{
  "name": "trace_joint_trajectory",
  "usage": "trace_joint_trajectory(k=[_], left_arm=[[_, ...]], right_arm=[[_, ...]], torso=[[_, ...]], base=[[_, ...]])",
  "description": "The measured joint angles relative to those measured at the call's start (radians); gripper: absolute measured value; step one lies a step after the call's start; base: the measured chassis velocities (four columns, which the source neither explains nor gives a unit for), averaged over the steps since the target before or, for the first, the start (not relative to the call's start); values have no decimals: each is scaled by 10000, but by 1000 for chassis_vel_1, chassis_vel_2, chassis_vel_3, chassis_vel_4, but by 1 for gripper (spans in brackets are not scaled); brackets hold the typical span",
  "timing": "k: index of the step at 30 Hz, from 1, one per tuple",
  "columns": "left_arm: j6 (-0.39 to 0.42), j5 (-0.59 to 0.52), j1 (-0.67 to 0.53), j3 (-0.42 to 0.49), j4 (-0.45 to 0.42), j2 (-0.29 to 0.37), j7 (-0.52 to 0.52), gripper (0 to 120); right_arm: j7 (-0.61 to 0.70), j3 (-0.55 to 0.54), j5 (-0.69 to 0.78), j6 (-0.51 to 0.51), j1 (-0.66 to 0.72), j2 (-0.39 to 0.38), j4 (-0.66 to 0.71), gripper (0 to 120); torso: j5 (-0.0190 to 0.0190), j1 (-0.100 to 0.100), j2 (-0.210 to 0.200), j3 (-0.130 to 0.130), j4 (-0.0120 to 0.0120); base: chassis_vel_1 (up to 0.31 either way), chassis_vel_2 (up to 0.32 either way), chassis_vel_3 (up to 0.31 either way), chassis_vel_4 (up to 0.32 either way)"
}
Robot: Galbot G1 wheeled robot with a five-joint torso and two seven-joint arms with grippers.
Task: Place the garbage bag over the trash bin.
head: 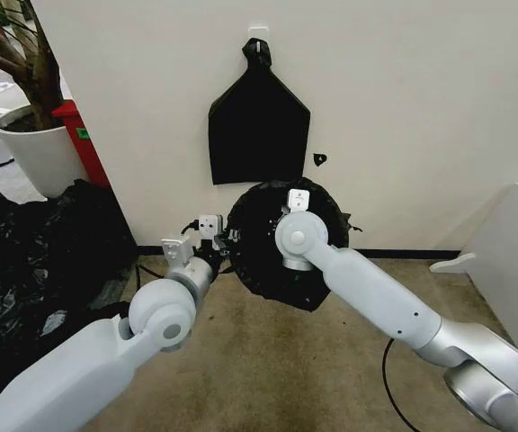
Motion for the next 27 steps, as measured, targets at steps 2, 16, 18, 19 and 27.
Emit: trace_joint_trajectory(k=[2, 16, 18, 19, 27], left_arm=[[-7, 5, 40, -39, -20, 21, 17, 1], [-8, 150, -181, -82, 500, -264, 85, 1], [-9, 150, -202, -100, 481, -255, 86, 1], [-9, 144, -217, -113, 466, -248, 86, 1], [-12, 38, -495, -78, 531, -361, 67, 1]], right_arm=[[-18, 12, -2, -6, -23, 5, -12, 0], [654, -584, 1047, 113, 143, -273, 1618, 0], [675, -669, 1109, 85, 145, -272, 1568, 0], [677, -691, 1126, 67, 121, -263, 1521, 0], [717, -987, 1091, 72, -165, 6, 1490, 0]], torso=[[0, 0, 0, 0, 1], [-1, 0, 0, 0, 0], [-1, 0, 0, 0, 0], [-1, 0, 0, 0, -1], [0, 0, -1, 0, 0]], base=[[0, 0, 0, 0], [0, 0, 0, 0], [0, 0, 0, 0], [0, 0, 0, 0], [0, 0, 0, 0]])
